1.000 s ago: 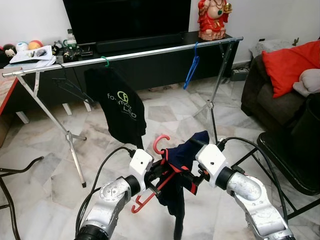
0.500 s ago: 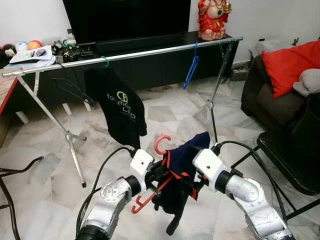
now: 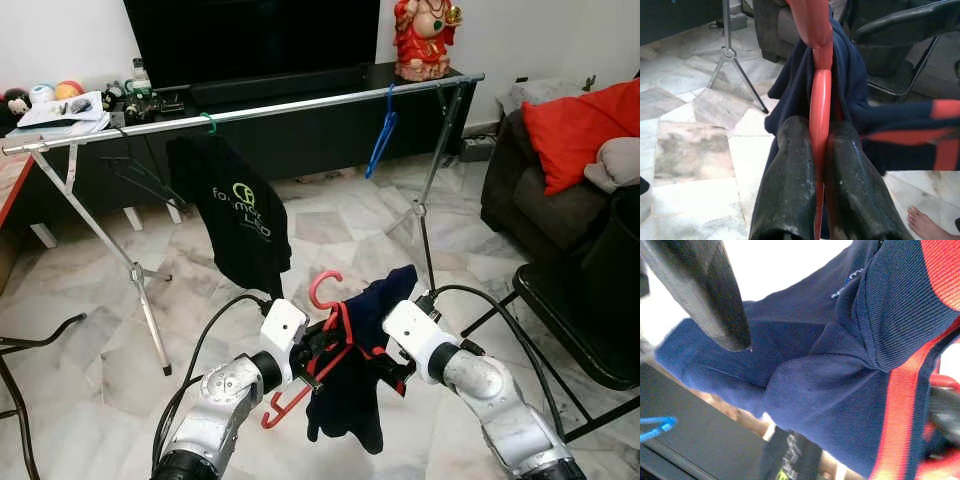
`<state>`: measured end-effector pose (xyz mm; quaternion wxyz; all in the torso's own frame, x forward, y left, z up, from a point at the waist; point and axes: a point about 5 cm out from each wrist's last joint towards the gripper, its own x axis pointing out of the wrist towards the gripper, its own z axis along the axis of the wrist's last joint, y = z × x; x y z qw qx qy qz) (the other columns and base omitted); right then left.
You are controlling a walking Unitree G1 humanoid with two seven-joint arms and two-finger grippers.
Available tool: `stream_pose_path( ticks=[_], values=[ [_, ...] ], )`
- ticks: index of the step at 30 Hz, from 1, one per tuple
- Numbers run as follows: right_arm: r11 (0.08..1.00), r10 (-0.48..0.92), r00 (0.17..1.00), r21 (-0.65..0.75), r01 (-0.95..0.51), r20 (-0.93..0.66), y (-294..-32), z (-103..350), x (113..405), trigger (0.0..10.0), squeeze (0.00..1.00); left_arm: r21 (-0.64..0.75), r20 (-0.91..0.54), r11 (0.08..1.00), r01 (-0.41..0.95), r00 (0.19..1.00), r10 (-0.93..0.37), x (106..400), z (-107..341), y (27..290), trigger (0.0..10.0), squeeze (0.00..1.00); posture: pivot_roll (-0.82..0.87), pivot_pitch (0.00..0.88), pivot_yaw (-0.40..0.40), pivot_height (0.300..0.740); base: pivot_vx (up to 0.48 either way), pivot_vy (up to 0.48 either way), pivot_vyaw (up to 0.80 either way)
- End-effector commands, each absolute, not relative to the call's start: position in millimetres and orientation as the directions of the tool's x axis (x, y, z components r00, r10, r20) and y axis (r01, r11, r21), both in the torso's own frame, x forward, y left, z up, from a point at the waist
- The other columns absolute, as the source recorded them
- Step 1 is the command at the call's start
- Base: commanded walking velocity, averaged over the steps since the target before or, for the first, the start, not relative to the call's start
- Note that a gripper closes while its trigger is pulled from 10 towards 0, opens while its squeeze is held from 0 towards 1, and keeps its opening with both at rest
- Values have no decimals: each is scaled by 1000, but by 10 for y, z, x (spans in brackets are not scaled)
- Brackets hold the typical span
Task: Hang hanger
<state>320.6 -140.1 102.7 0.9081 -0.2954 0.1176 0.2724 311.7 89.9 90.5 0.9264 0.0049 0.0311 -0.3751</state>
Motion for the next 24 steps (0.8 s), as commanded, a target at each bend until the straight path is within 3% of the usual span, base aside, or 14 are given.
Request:
stream_pose_path(
  ticks=[1,5,9,13,17,21,24],
  values=[
    [718,358,865,-488,-496,-353,-1457,1052,3262,10000,1000,-5,-38,717,697,717,-696,3132,957,907,10000,0,40,83,31,740,0,0,0],
    [852,370,922,-356,-385,-112,-1361,1380,3350,10000,1000,-7,-40,717,697,716,-697,3130,953,906,10000,0,40,83,31,740,0,0,0],
    [901,326,945,-312,-303,23,-1358,1630,3414,10000,1000,-7,-45,716,698,715,-697,3126,943,909,10000,0,37,84,31,740,0,0,0],
    [865,396,916,-309,-395,-62,-1275,1563,3407,10000,1000,-9,-49,713,701,712,-701,3118,931,895,10000,0,34,83,31,740,0,0,0],
    [701,589,778,-340,-627,-221,-1078,1388,3215,10000,1000,-11,-49,711,703,710,-702,3117,929,887,10000,0,36,79,27,740,0,0,0],
    [736,560,801,-317,-598,-210,-1144,1404,3218,10000,1000,-11,-49,713,701,712,-701,3122,931,898,10000,0,36,80,28,740,0,0,0],
    [685,584,762,-335,-647,-280,-1153,1319,3152,10000,1000,-10,-49,712,702,711,-701,3118,926,895,10000,0,31,76,29,740,0,0,0]
  ],
)
